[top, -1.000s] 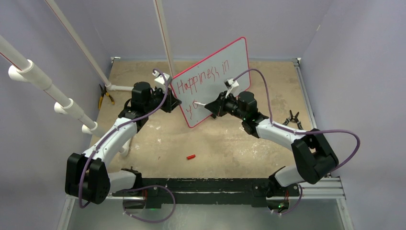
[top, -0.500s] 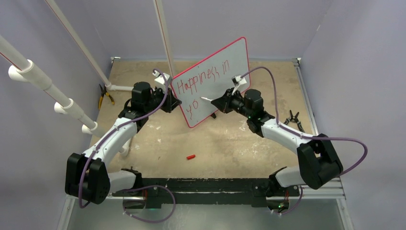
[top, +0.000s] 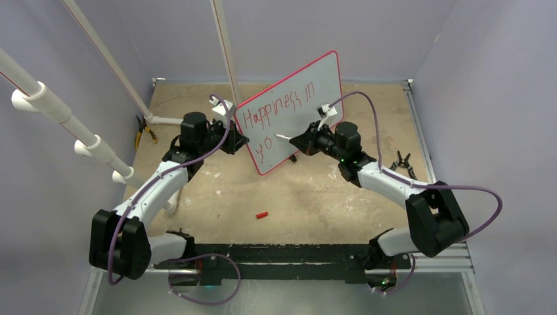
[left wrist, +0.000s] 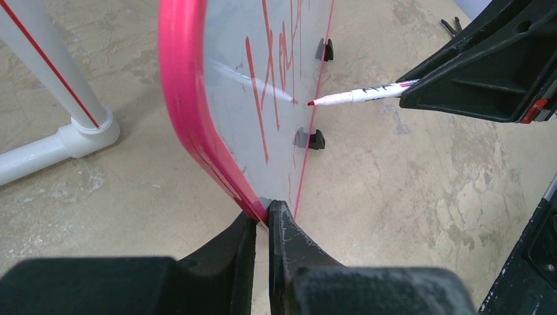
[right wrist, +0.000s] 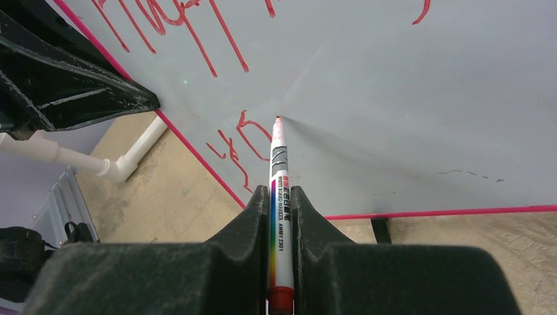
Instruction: Write a sentence on the whiteboard
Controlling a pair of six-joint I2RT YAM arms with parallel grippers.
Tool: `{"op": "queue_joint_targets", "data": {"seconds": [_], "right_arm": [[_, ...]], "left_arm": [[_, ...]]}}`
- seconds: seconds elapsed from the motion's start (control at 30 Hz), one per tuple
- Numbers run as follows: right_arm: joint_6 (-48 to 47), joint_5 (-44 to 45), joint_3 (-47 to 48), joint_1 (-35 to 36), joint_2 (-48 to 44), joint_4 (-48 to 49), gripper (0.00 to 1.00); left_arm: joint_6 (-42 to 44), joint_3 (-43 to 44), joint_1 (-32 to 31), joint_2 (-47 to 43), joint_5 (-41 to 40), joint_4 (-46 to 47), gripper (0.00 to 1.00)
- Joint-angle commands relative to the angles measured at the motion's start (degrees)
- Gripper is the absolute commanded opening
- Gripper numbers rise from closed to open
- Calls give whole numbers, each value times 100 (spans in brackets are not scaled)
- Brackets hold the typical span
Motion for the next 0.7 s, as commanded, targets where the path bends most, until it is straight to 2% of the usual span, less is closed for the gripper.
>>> {"op": "queue_joint_targets", "data": {"seconds": [0.0, 0.3, 0.67], "right_arm": [[-127, -95, 237, 1, 97, 233, 0], [-126, -23, 280, 2, 246, 219, 0], [-46, 155, -197, 0, 209, 83, 0]], "left_arm": [[209, 44, -98, 76, 104, -135, 0], [210, 49, -98, 69, 104, -133, 0], [201, 48, -106, 74, 128, -130, 0]]}}
